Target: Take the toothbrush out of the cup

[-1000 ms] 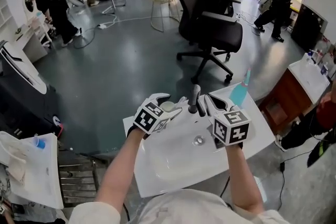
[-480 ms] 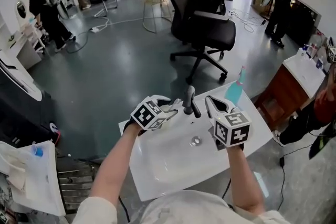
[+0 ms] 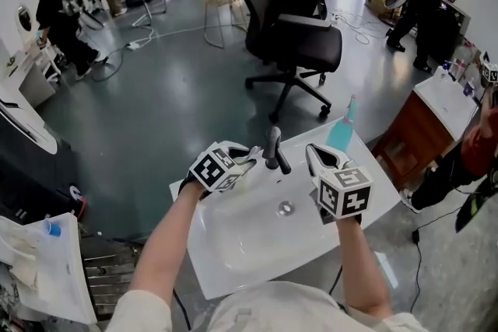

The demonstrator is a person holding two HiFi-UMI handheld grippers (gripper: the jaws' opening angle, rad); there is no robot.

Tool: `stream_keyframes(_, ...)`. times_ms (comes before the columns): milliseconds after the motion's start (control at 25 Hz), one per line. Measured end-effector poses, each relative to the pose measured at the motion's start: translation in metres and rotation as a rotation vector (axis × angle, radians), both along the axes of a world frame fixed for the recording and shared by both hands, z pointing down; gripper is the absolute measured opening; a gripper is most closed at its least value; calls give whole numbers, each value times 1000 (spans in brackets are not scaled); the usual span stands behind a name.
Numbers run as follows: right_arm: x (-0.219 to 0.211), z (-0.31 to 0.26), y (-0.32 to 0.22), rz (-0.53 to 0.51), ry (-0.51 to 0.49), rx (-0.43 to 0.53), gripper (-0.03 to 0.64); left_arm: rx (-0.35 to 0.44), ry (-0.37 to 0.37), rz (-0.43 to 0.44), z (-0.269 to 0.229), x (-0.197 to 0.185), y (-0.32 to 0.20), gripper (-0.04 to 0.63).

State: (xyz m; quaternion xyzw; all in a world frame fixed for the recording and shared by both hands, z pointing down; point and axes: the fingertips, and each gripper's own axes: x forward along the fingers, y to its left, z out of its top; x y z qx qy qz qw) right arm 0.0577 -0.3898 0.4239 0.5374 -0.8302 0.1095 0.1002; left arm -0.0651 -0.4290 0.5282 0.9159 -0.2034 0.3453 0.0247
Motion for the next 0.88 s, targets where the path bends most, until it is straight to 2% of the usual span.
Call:
stream_keyframes(360, 6, 4, 0, 11, -3, -7, 3, 7, -24, 10, 2, -2, 0, 41)
stream_keyframes(880, 1, 1, 0, -3, -14, -4, 3, 7, -31, 9, -1, -2, 3, 32)
